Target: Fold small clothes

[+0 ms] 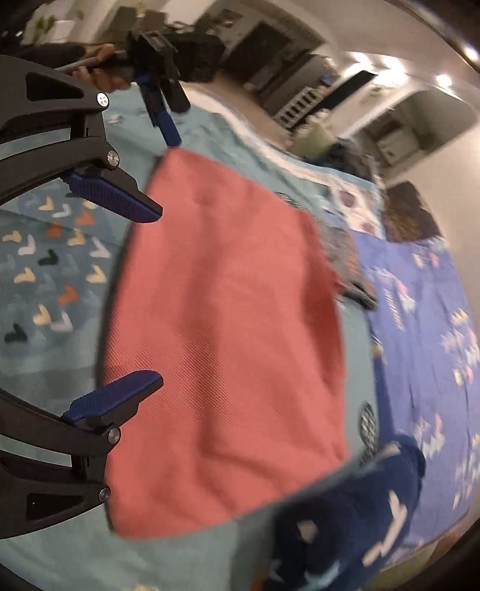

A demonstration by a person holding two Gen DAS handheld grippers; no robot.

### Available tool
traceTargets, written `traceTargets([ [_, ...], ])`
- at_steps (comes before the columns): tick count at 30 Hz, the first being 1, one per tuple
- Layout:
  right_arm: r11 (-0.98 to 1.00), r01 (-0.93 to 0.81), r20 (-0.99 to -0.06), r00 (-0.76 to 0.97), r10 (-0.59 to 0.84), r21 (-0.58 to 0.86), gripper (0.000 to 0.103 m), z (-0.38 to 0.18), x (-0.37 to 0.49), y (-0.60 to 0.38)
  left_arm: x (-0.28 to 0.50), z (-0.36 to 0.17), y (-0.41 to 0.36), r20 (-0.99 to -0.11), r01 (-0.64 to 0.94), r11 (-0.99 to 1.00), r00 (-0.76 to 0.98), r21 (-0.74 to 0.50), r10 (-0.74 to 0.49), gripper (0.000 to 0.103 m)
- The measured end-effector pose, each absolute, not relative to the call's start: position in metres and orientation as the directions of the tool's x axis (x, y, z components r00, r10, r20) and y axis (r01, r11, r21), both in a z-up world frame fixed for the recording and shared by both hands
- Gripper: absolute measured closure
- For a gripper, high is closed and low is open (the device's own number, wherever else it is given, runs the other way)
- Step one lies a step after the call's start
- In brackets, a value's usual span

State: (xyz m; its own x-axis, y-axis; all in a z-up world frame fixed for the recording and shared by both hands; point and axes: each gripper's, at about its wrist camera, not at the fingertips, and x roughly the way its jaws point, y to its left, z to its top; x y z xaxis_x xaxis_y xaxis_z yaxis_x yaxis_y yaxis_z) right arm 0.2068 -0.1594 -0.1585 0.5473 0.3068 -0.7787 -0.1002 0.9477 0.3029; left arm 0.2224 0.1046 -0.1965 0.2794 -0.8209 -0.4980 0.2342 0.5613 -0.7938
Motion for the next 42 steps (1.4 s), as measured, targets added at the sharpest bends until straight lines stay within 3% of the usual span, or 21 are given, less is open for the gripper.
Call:
traceTargets([
  [3, 0.944, -0.083, -0.789, 0.530, 0.312, 0.318, 0.019, -0.167, 0.200, -0.162, 0.213, -0.200, 0.127, -0.453, 0.183, 0.526, 0.327, -0.830, -0.829, 0.040],
  [7, 0.910, -0.068, -0.758, 0.529, 0.381, 0.410, 0.019, -0.164, 0.188, -0.181, 0.197, -0.193, 0.153, -0.433, 0.194, 0.535, 0.397, -0.822, -0.809, 0.032],
  [11, 0.872, -0.049, -0.724, 0.535, 0.435, 0.487, 0.019, -0.164, 0.180, -0.191, 0.208, -0.219, 0.161, -0.342, 0.067, 0.389, 0.359, -0.919, -0.869, 0.031],
  [21, 0.871, -0.131, -0.735, 0.485, 0.474, 0.474, 0.019, -0.156, 0.175, -0.157, 0.223, -0.233, 0.150, -0.205, -0.064, 0.195, 0.358, -0.979, -0.911, 0.029],
  [25, 0.857, -0.132, -0.719, 0.488, 0.494, 0.499, 0.019, -0.156, 0.176, -0.157, 0.229, -0.231, 0.138, -0.265, -0.079, 0.253, 0.354, -0.964, -0.897, 0.027],
  [32, 0.877, -0.142, -0.768, 0.433, 0.472, 0.460, 0.018, -0.166, 0.179, -0.147, 0.231, -0.222, 0.127, -0.287, -0.085, 0.279, 0.452, -0.956, -0.844, 0.026],
  [36, 0.888, -0.150, -0.779, 0.433, 0.453, 0.434, 0.018, -0.164, 0.182, -0.144, 0.229, -0.210, 0.114, -0.362, -0.056, 0.393, 0.528, -0.918, -0.768, 0.026],
  [39, 0.903, -0.161, -0.787, 0.447, 0.426, 0.398, 0.018, -0.154, 0.188, -0.142, 0.227, -0.206, 0.101, -0.412, -0.044, 0.475, 0.573, -0.879, -0.708, 0.045],
  [41, 0.907, -0.182, -0.786, 0.452, 0.421, 0.380, 0.018, -0.145, 0.193, -0.139, 0.226, -0.209, 0.095, -0.432, -0.037, 0.514, 0.594, -0.857, -0.678, 0.070],
  [42, 0.914, -0.203, -0.797, 0.448, 0.406, 0.352, 0.018, -0.140, 0.198, -0.135, 0.228, -0.212, 0.092, -0.435, -0.035, 0.520, 0.597, -0.853, -0.674, 0.075],
])
